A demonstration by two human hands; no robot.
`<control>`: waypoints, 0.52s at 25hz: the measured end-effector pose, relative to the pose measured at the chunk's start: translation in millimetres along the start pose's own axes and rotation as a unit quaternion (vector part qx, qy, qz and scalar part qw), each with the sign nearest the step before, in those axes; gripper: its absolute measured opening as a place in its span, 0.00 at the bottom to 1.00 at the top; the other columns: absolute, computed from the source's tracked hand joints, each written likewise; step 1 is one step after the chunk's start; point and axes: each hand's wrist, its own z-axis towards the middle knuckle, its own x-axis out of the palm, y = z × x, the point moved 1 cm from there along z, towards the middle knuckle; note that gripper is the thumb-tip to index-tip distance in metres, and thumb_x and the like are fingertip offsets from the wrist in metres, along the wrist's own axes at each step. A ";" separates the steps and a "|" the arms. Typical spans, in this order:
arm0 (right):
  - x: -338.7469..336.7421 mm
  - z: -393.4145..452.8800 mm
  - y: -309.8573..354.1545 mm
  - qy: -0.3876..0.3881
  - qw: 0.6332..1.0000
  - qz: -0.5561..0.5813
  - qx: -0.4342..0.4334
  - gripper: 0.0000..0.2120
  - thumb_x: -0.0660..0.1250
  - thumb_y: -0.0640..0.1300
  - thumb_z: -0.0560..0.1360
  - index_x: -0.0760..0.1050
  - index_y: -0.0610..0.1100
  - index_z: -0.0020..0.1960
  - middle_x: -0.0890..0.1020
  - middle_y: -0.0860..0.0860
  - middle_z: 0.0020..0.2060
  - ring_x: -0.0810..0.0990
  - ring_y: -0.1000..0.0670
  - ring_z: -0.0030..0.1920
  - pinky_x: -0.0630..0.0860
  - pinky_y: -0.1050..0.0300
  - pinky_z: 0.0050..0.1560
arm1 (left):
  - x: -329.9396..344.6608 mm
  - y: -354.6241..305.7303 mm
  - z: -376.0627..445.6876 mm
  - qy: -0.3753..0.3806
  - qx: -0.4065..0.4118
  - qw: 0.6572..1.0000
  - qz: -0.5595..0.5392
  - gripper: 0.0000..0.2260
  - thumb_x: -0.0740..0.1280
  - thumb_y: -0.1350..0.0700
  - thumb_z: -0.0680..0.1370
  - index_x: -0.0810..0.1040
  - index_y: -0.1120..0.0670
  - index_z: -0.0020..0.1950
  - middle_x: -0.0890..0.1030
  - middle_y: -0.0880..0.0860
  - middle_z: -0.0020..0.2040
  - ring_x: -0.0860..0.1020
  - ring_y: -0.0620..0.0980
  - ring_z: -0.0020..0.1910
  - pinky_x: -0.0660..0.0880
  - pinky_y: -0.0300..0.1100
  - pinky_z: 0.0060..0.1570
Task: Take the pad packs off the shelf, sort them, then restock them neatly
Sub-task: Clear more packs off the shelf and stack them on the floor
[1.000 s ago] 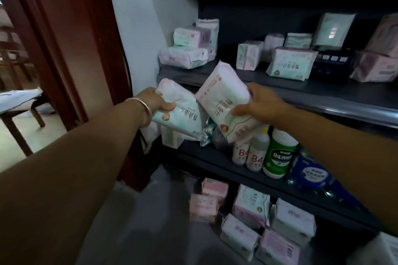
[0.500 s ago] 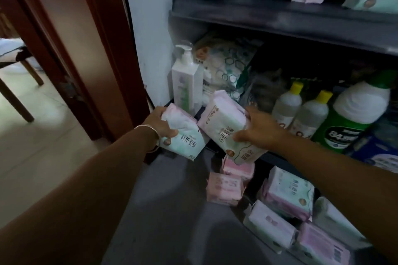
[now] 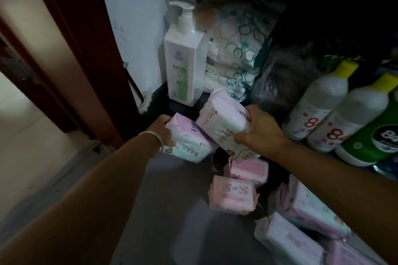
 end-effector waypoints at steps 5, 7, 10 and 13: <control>14.7 14.2 -2.8 0.016 1.000 0.013 0.021 0.25 0.76 0.43 0.64 0.69 0.44 0.56 0.78 0.47 0.53 0.78 0.46 0.50 0.79 0.48 0.50 | 8.1 21.4 22.4 0.003 -0.021 0.999 -0.034 0.31 0.63 0.79 0.68 0.68 0.58 0.68 0.74 0.61 0.56 0.74 0.57 0.44 0.74 0.41 0.27; 20.0 17.5 -2.1 0.031 0.999 0.021 0.018 0.25 0.76 0.43 0.64 0.69 0.43 0.56 0.77 0.47 0.52 0.78 0.46 0.50 0.79 0.46 0.50 | 15.2 28.9 32.2 -0.003 -0.020 0.999 -0.032 0.30 0.60 0.79 0.70 0.69 0.58 0.68 0.73 0.59 0.56 0.73 0.57 0.47 0.73 0.42 0.29; 28.4 21.5 -1.6 0.054 0.998 0.016 0.008 0.26 0.76 0.44 0.64 0.68 0.44 0.58 0.76 0.47 0.53 0.76 0.46 0.53 0.77 0.45 0.52 | 18.5 35.0 46.9 -0.044 -0.025 0.998 -0.049 0.26 0.59 0.76 0.72 0.70 0.59 0.68 0.75 0.57 0.57 0.74 0.57 0.54 0.75 0.48 0.43; 33.6 22.3 -0.5 0.063 0.998 0.012 0.000 0.27 0.76 0.45 0.64 0.68 0.45 0.58 0.75 0.48 0.53 0.75 0.46 0.54 0.76 0.45 0.53 | 15.1 34.4 52.6 -0.085 -0.034 0.993 0.081 0.26 0.65 0.68 0.73 0.68 0.55 0.71 0.74 0.62 0.64 0.73 0.61 0.61 0.73 0.54 0.60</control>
